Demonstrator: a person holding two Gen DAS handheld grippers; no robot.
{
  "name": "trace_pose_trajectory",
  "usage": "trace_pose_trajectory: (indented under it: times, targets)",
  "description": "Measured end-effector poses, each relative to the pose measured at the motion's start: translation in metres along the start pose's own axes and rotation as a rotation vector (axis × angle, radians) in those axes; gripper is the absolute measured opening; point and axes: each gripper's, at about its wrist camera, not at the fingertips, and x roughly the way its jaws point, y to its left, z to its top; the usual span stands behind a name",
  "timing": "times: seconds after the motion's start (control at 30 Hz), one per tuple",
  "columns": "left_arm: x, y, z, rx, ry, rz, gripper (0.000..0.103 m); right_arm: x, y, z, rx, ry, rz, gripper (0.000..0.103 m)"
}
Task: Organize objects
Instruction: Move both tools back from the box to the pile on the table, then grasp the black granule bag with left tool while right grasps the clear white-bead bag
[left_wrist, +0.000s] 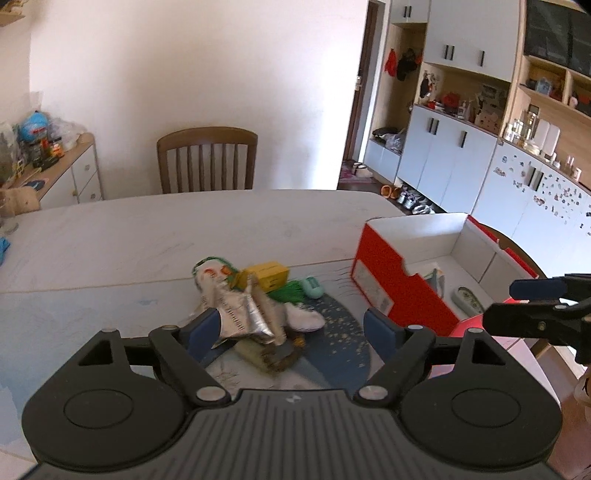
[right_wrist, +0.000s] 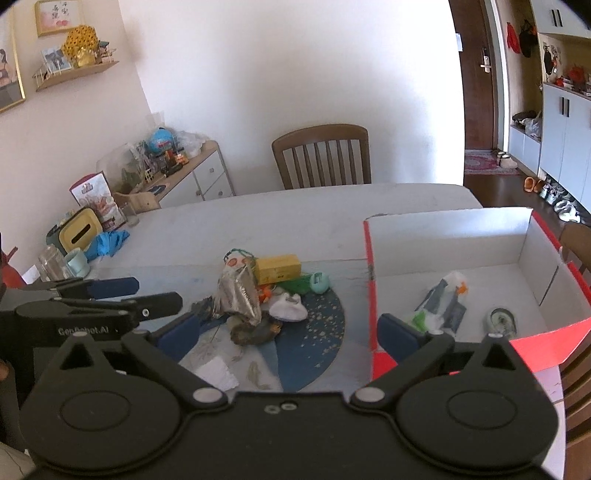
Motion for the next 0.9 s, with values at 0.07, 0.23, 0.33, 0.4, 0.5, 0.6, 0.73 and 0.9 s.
trace_pose_trajectory:
  times: [0.07,0.23,0.33,0.4,0.5,0.6,0.73,0.9]
  targets:
    - [-0.001,0.009,-0.002,-0.003,0.003,0.01,0.085,0.005,0.006,-0.004,-0.004,0.011,0.0,0.102]
    - [-0.001,0.029,-0.007,-0.019,0.007,0.032,0.085,0.021,0.019,-0.012,-0.021,0.047,0.0,0.102]
    - [0.002,0.038,-0.009,-0.023,0.022,0.041,0.085,0.031,0.026,-0.017,-0.037,0.07,-0.001,0.102]
    - [0.005,0.044,-0.012,-0.021,0.032,0.041,0.089,0.038,0.031,-0.019,-0.045,0.085,0.001,0.102]
    - [0.01,0.055,-0.017,-0.031,0.038,0.054,0.102,0.05,0.04,-0.023,-0.07,0.109,0.016,0.102]
    - [0.017,0.064,-0.019,-0.041,0.042,0.067,0.103,0.063,0.051,-0.027,-0.105,0.136,0.033,0.102]
    - [0.033,0.076,-0.025,-0.047,0.071,0.068,0.103,0.08,0.062,-0.032,-0.144,0.177,0.048,0.102]
    - [0.06,0.092,-0.033,-0.044,0.138,0.069,0.103,0.1,0.072,-0.039,-0.178,0.222,0.068,0.101]
